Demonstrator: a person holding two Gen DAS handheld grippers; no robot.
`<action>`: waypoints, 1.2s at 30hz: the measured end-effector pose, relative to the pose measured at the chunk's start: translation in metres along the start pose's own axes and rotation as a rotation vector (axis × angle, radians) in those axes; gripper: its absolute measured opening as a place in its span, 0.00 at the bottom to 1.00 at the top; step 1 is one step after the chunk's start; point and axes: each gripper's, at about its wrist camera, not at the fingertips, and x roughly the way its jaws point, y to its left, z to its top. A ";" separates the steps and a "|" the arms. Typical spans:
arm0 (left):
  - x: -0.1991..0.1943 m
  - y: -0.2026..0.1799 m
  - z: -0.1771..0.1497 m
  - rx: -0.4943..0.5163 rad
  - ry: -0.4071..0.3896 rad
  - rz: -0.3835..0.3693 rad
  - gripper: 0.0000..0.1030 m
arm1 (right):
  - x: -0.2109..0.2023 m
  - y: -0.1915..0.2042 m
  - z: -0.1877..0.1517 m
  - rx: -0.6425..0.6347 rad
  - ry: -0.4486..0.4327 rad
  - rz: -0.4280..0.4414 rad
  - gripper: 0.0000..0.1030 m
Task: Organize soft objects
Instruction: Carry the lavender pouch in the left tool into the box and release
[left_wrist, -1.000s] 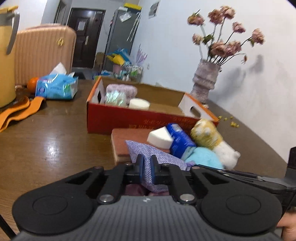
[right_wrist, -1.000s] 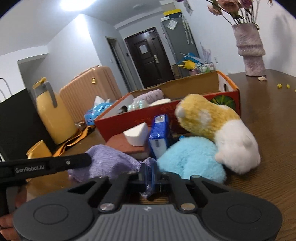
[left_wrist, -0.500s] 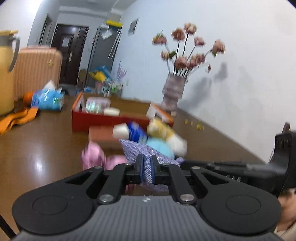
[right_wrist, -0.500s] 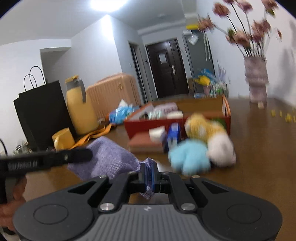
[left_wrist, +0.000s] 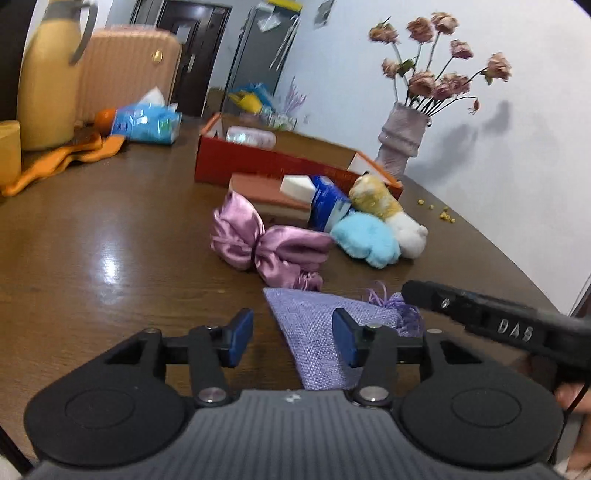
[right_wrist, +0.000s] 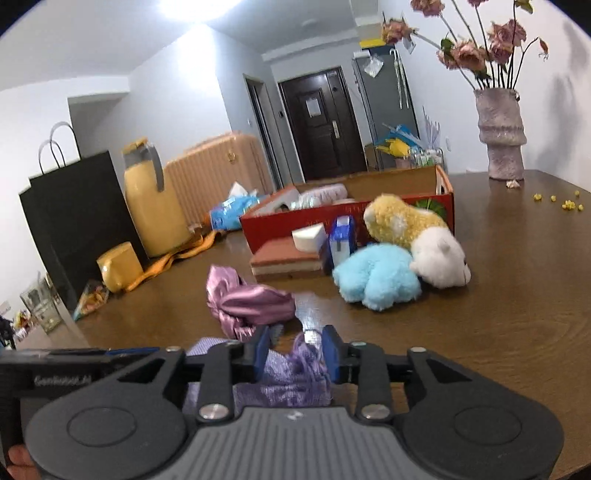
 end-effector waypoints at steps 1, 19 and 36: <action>0.002 0.001 -0.001 -0.011 0.012 -0.017 0.44 | 0.004 0.000 -0.002 -0.002 0.015 -0.005 0.30; -0.007 -0.001 0.025 0.006 -0.062 -0.139 0.06 | -0.003 0.004 0.017 -0.011 -0.048 0.004 0.09; 0.202 0.059 0.245 0.077 -0.012 0.081 0.06 | 0.247 -0.039 0.217 0.037 0.073 -0.041 0.09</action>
